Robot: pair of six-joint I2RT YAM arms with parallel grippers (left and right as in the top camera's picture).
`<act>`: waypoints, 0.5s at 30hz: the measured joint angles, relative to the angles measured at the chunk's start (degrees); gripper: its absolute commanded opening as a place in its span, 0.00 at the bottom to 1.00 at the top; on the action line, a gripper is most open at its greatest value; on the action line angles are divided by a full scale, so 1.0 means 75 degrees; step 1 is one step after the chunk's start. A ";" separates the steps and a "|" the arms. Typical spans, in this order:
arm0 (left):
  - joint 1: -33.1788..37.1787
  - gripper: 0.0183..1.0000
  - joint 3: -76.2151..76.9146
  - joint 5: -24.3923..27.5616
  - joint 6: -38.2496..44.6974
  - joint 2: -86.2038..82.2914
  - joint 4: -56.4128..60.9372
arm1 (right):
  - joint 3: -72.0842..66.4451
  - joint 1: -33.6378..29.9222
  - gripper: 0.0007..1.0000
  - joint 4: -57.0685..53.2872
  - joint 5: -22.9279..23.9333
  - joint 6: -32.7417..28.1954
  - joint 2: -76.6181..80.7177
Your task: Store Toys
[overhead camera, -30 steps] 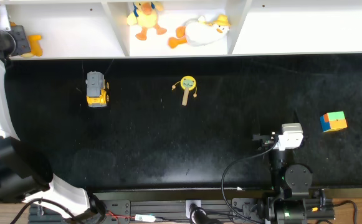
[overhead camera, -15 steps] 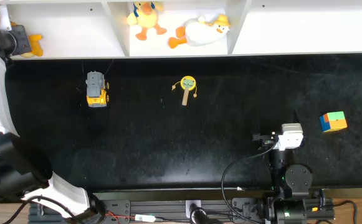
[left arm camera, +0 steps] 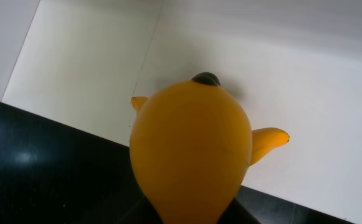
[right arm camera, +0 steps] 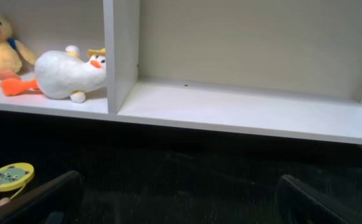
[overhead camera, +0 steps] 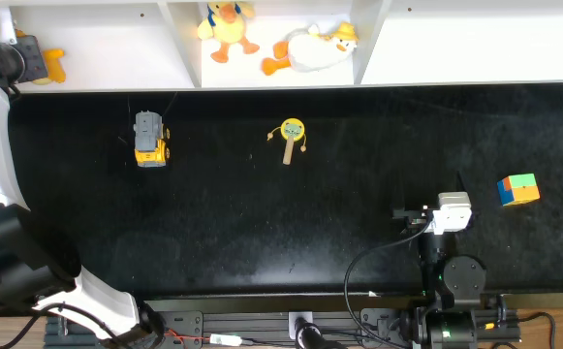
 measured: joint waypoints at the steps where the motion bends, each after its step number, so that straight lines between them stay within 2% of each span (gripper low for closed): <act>1: 0.0000 0.10 0.0000 0.0000 0.0003 0.0000 0.0000 | 0.0000 0.0000 1.00 0.0000 0.0000 0.0000 0.0000; 3: 0.0000 0.19 0.0000 0.0000 0.0003 0.0000 0.0000 | 0.0000 0.0000 0.99 0.0003 0.0000 0.0000 0.0000; 5: 0.0000 0.32 0.0000 0.0000 0.0017 0.0006 0.0003 | 0.0000 0.0000 0.99 0.0003 0.0000 0.0000 0.0000; 7: 0.0000 0.36 0.0000 0.0000 0.0017 0.0006 0.0006 | 0.0000 0.0000 0.99 0.0006 -0.0003 0.0003 0.0000; 9: 0.0003 0.49 0.0000 0.0000 0.0047 0.0006 0.0006 | 0.0000 -0.0003 1.00 0.0003 0.0000 0.0003 0.0000; 12: 0.0003 0.56 0.0000 0.0000 0.0055 0.0006 0.0009 | 0.0000 0.0000 1.00 0.0003 0.0000 0.0000 0.0000; 13: 0.0003 0.64 0.0000 0.0000 0.0055 0.0006 0.0012 | 0.0000 0.0000 1.00 0.0003 0.0000 0.0000 0.0000; 15: 0.0003 0.89 0.0003 -0.0003 0.0070 0.0006 0.0009 | 0.0000 0.0000 1.00 0.0003 0.0003 -0.0003 0.0000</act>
